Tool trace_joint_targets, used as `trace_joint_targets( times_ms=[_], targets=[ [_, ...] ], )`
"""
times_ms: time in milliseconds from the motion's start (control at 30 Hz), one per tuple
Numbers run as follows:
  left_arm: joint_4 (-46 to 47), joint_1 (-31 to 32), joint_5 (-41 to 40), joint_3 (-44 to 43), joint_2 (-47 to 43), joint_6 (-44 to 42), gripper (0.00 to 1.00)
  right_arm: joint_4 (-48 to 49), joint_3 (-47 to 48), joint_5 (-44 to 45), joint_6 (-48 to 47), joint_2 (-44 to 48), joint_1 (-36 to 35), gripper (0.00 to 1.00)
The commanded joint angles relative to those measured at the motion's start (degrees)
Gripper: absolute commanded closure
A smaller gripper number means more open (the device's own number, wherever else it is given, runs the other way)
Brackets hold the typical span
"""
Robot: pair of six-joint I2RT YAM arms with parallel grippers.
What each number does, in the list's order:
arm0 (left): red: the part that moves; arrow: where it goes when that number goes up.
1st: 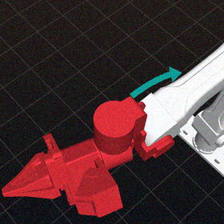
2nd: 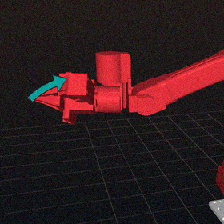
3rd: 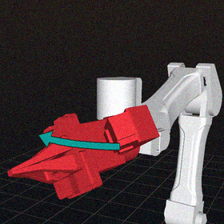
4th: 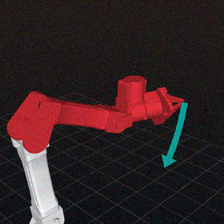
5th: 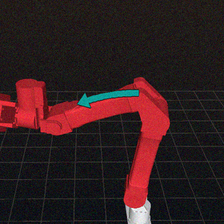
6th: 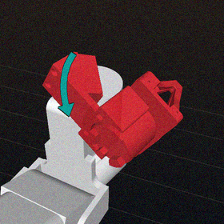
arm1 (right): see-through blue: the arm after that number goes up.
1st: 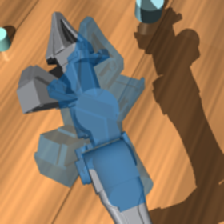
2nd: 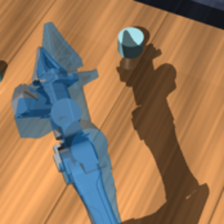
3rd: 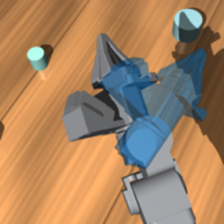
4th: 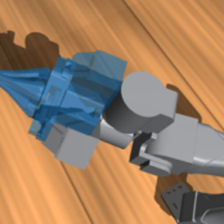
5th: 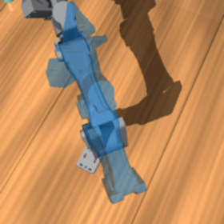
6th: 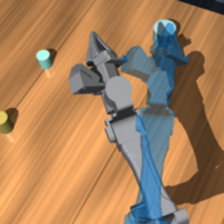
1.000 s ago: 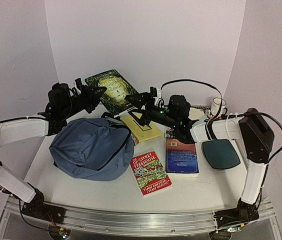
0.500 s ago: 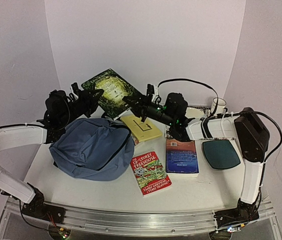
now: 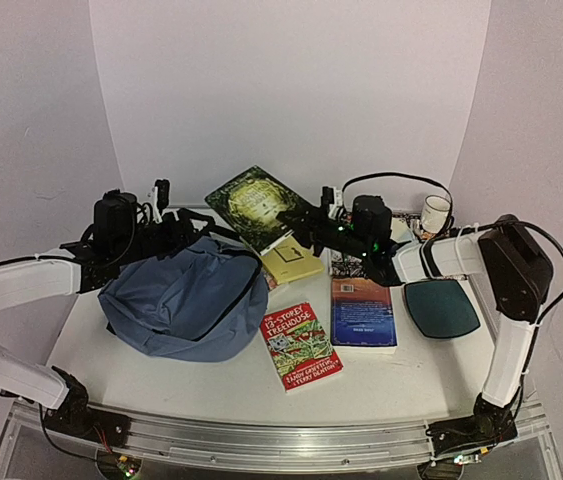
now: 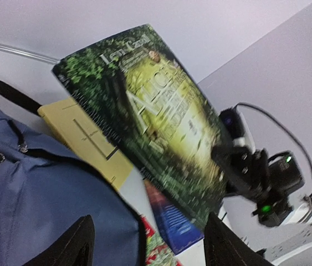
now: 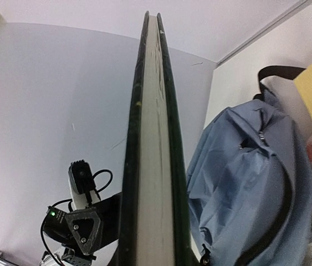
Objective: Pack the student bag
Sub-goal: Pass from the left arm to the right, then pick up the largest pocket of the bag from the student bag.
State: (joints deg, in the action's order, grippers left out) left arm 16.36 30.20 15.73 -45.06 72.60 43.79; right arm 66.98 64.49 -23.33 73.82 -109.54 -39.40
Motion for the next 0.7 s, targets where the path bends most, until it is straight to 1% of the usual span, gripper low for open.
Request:
trace_joint_targets(
  times_ms=[0, 100, 133, 200, 433, 667],
  targets=[
    [-18.1, 0.5, 2.2, -4.7, -2.1, -17.0, 0.31, 4.5, -1.2, 0.2, -2.7, 8.8, 2.4, 1.00],
    [-27.6, 3.9, 1.1, -6.9, -1.3, -24.5, 0.29, 2.8, -3.6, 0.1, -3.4, 10.6, 4.1, 1.00],
    [-30.0, 6.3, -1.2, -7.1, -0.7, -25.8, 0.29, 2.6, -4.2, 0.0, -3.4, 11.0, 4.4, 1.00],
    [-32.7, 9.3, -2.7, -6.7, 0.5, -27.0, 0.28, 2.5, -5.4, -0.1, -3.4, 11.8, 4.6, 1.00],
    [-35.8, 13.0, -4.8, -5.3, 0.9, -28.0, 0.26, 2.1, -7.4, 0.1, -3.4, 12.9, 4.6, 1.00],
    [-36.6, 15.3, -8.7, -5.3, 4.9, -28.2, 0.26, 2.1, -7.5, 0.0, -3.5, 12.9, 4.6, 1.00]
  ],
)
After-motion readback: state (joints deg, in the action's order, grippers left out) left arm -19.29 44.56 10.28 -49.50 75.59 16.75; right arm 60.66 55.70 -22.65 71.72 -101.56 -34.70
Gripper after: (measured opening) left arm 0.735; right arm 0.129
